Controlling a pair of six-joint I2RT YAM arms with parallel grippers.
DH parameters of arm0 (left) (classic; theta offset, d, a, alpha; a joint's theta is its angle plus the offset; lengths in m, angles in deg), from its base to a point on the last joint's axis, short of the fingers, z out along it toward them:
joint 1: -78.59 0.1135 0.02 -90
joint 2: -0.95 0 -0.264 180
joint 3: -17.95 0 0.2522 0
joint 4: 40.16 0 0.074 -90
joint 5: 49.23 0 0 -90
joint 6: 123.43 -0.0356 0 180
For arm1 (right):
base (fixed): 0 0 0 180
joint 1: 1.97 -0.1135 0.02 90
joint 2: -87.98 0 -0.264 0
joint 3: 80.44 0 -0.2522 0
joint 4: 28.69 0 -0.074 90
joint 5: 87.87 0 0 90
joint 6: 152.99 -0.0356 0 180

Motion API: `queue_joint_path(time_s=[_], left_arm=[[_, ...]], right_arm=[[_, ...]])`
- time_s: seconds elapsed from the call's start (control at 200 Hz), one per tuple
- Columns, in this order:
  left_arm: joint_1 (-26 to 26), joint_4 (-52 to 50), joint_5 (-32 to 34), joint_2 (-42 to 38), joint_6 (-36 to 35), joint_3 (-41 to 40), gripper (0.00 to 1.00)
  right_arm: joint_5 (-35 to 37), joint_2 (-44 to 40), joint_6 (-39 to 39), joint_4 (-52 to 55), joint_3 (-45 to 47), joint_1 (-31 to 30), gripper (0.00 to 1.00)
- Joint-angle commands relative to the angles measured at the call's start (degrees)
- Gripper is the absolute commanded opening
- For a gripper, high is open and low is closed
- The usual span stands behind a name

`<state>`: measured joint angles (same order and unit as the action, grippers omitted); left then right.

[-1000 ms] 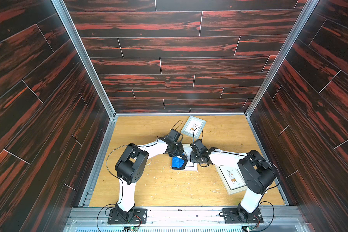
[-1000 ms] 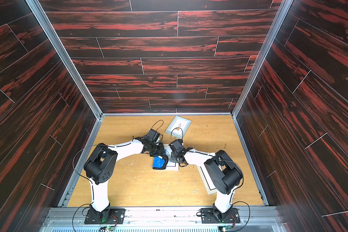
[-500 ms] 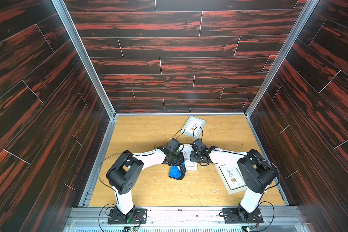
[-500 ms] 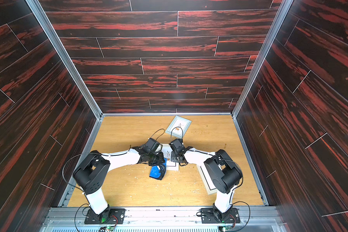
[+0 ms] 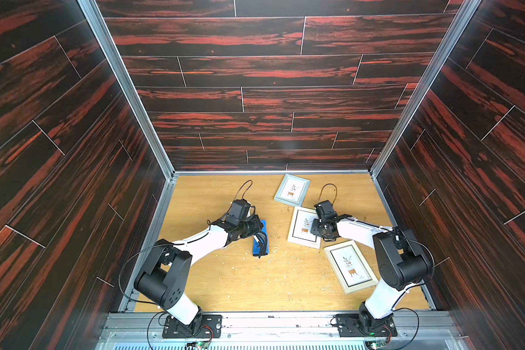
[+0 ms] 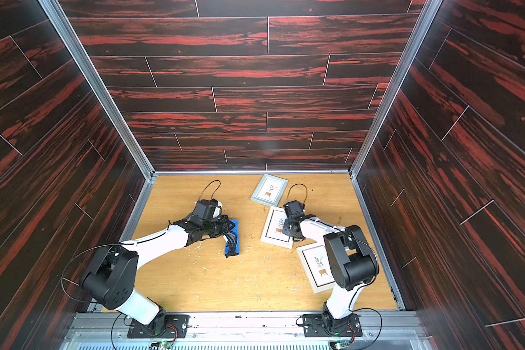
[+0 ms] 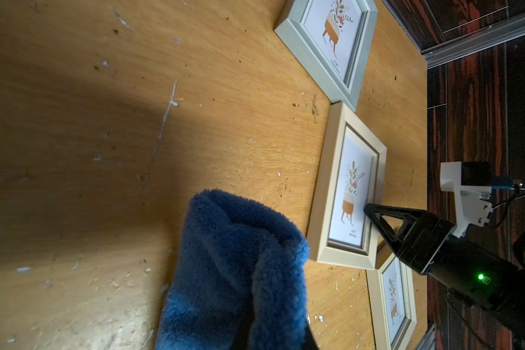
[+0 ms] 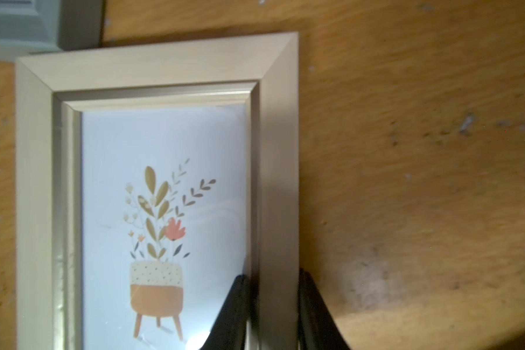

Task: Wipe the picture frame with a cloth
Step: Move the picture frame to the center of the board.

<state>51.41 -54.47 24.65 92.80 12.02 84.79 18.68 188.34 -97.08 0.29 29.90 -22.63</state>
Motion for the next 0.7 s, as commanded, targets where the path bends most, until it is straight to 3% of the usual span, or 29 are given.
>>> queue_joint_path(time_s=[0.0, 0.125, 0.336, 0.526, 0.691], left_arm=[[0.28, 0.95, -1.17, -2.60, -1.15, -0.88, 0.00], [0.29, 1.44, -1.28, -3.56, -1.15, -1.12, 0.00], [0.37, 1.06, -3.42, -3.55, -2.94, -0.03, 0.00], [0.39, 4.80, -6.60, -3.98, -4.19, -0.87, 0.00], [0.37, 12.71, -9.87, -4.40, -1.61, -3.64, 0.00]], right_arm=[[3.62, 2.21, 2.08, 3.62, -0.44, 2.57, 0.02], [4.54, 4.05, 2.00, 3.94, -2.23, 5.41, 0.05], [2.57, 1.36, 2.61, 3.67, -2.05, 5.47, 0.36], [3.77, -7.84, 3.14, 4.35, 1.94, 2.88, 0.53], [0.45, -17.40, 3.85, 4.83, 3.50, -1.94, 0.60]])
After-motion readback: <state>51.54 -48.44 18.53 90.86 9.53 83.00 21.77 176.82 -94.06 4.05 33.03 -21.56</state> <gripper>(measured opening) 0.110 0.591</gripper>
